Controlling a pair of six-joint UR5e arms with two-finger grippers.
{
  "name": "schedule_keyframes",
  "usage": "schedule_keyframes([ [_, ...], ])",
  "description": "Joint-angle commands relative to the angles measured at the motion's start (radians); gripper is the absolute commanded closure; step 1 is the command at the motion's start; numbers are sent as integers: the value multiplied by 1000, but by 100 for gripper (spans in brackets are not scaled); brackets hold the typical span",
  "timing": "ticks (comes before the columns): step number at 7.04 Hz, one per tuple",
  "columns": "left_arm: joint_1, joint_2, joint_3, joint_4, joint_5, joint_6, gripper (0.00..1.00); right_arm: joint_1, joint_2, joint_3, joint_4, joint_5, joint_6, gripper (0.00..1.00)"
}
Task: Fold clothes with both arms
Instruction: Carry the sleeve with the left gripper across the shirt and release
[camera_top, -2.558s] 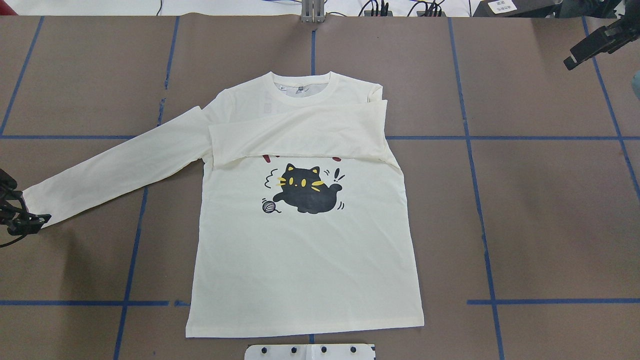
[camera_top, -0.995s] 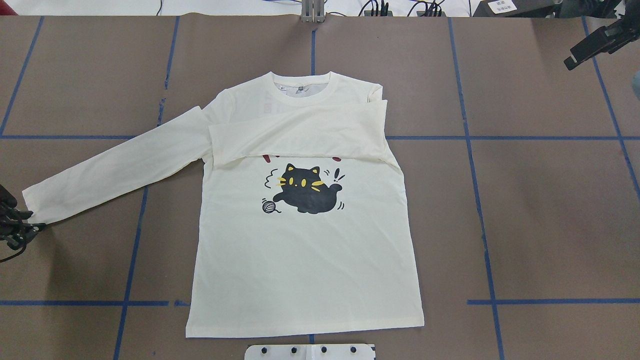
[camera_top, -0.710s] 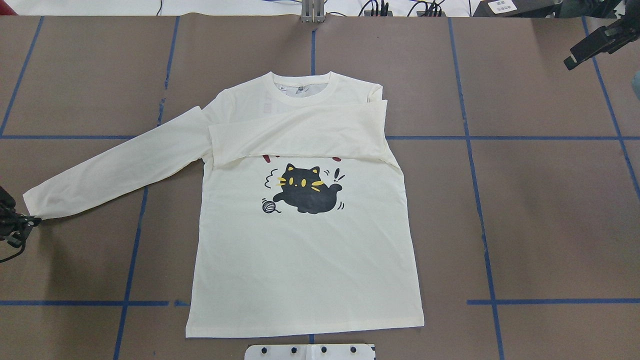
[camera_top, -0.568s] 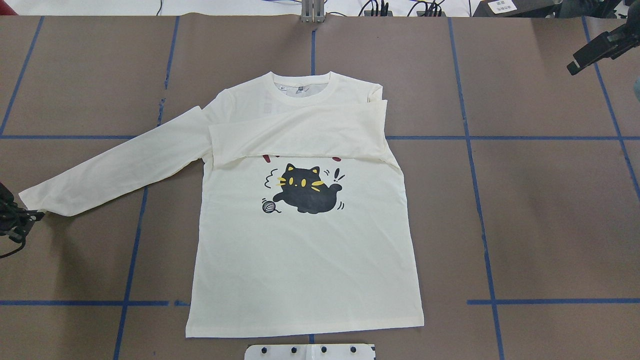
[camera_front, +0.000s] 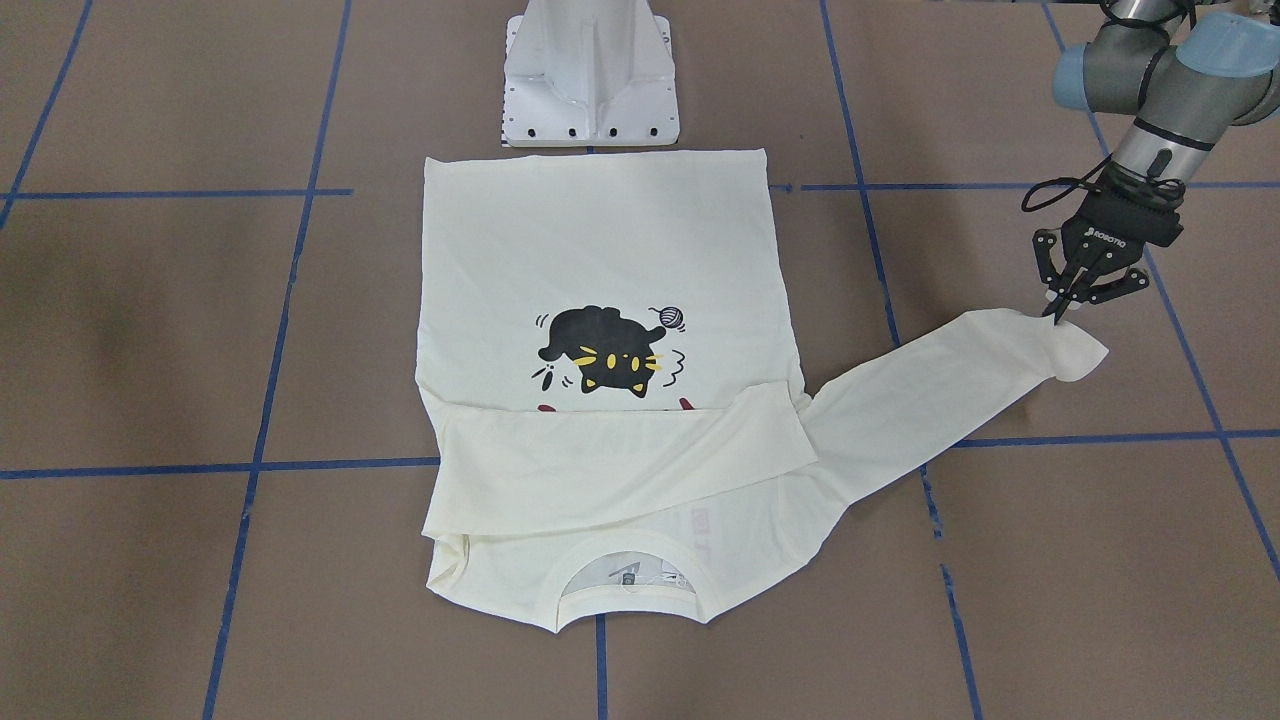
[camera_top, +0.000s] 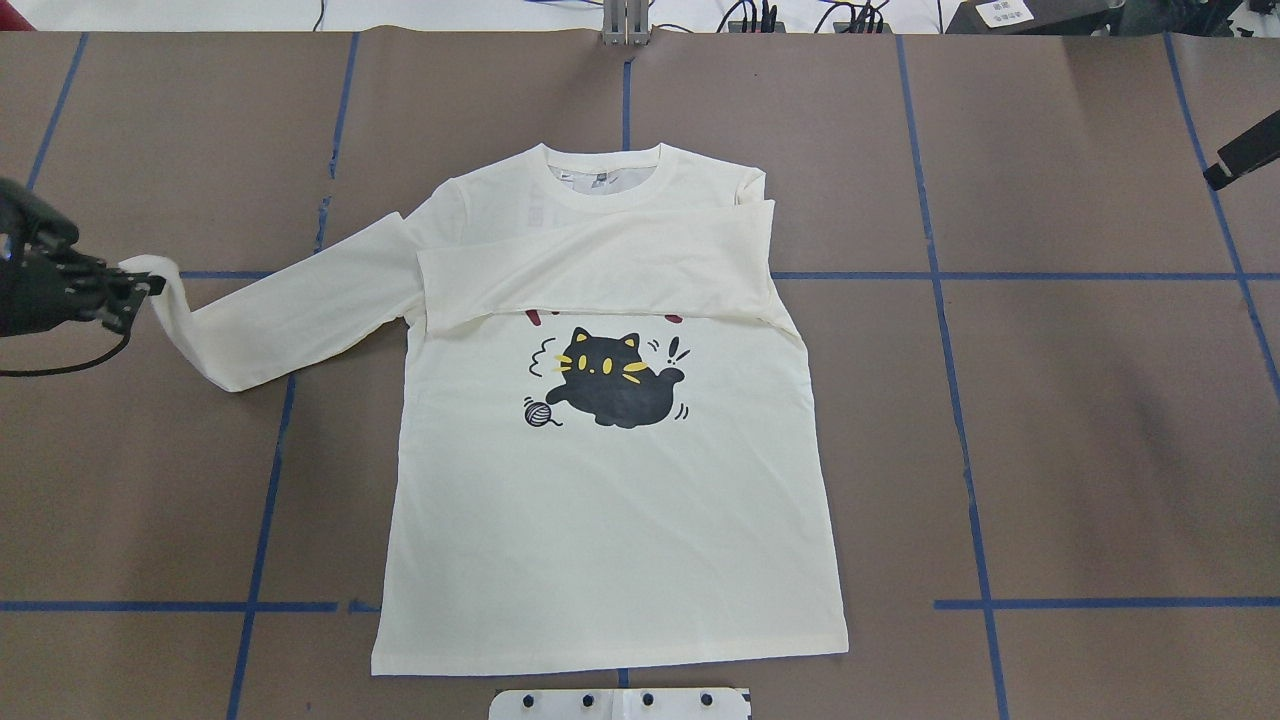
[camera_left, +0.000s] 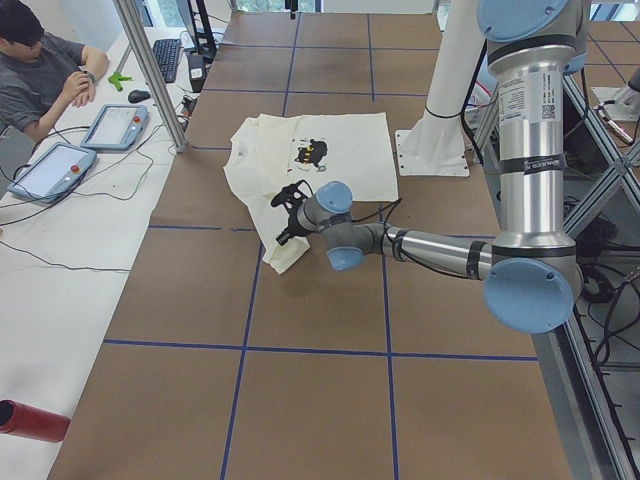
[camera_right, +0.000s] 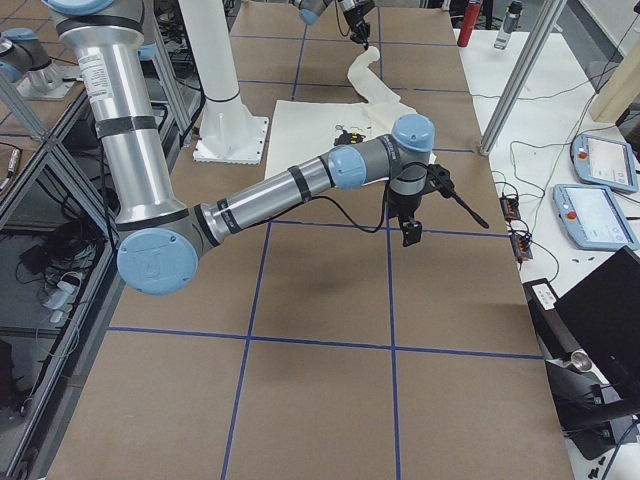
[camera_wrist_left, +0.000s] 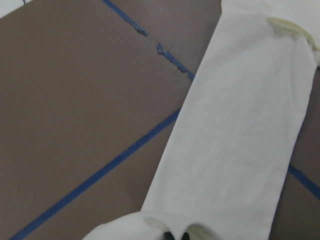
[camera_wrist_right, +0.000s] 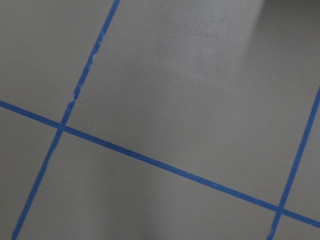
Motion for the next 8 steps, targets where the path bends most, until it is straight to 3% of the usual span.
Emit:
schedule_keyframes([
  [1, -8, -309, 2, 322, 0, -137, 100, 36, -87, -4, 0, -3, -45, 0],
  [3, 8, -575, 50, 585, 8, -301, 100, 44, -105, -1, 0, -5, -38, 0],
  [4, 27, -702, 140, 618, 11, -380, 100, 45, -105, 1, 0, -5, -31, 0],
  [6, 178, -920, 332, 622, 188, -521, 100, 47, -103, 1, 0, -5, -29, 0],
  [7, 230, -958, 365, 616, 236, -535, 100, 47, -103, 1, 0, -7, -28, 0],
  [8, 331, -964, 370, 610, 360, -540, 100, 47, -105, 1, 0, -5, -28, 0],
])
